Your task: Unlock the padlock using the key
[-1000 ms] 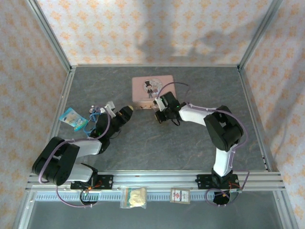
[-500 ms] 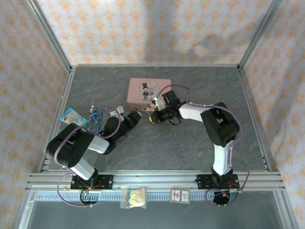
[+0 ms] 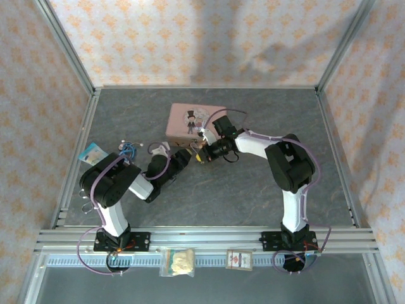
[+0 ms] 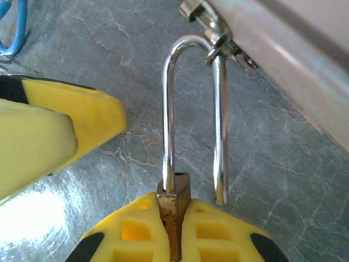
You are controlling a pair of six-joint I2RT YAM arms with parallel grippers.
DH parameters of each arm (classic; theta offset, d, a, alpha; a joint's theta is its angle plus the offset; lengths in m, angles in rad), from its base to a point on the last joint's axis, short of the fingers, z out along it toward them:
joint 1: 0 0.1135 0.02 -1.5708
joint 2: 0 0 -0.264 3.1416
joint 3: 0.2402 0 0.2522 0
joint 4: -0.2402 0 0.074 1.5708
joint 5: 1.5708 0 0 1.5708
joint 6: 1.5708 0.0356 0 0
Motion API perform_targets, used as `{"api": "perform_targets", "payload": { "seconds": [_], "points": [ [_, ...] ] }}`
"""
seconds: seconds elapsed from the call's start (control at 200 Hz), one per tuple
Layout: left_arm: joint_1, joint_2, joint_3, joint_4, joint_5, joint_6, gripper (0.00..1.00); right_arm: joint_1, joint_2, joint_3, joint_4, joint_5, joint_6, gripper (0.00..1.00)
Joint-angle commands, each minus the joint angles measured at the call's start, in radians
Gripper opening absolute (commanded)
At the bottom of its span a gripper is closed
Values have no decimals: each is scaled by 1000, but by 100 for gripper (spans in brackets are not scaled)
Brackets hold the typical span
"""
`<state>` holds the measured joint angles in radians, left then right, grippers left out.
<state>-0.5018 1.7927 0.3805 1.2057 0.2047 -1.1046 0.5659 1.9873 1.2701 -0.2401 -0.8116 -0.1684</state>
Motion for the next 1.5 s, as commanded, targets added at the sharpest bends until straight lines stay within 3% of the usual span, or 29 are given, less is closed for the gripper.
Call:
{"api": "perform_targets", "payload": {
  "seconds": [0.0,0.335,0.535,0.721,0.841,0.891,0.986,1.021,1.111,1.121,1.136,1.311,1.496],
  "points": [
    [-4,33,41,104,-80,-33,47,8,10,0,-6,-64,-16,0],
    [-12,174,114,160,-83,-75,40,8,-2,-27,31,-93,7,0],
    [-12,202,141,160,-78,-77,20,8,-2,-33,46,-104,14,0],
    [-12,231,159,177,-66,-80,15,9,-5,-35,52,-115,20,0],
    [-12,252,168,189,-57,-87,0,9,-9,-37,49,-113,20,0],
    [-13,252,166,189,-62,-85,0,10,-16,-41,48,-107,23,0],
    [-11,245,157,179,-71,-79,0,8,-45,-59,50,-73,41,17],
    [-11,240,154,177,-74,-77,0,8,-64,-73,56,-56,53,29],
    [-11,232,150,165,-78,-71,0,8,-129,-120,72,1,89,69],
    [-11,232,149,164,-78,-71,0,8,-138,-126,75,9,95,90],
    [-10,232,149,164,-79,-71,0,8,-152,-138,80,22,103,99],
    [-9,232,131,188,-82,-83,0,-13,-325,-228,111,203,230,100],
    [-10,228,115,232,-96,-99,0,-122,-401,-239,150,410,463,100]
  ]
}}
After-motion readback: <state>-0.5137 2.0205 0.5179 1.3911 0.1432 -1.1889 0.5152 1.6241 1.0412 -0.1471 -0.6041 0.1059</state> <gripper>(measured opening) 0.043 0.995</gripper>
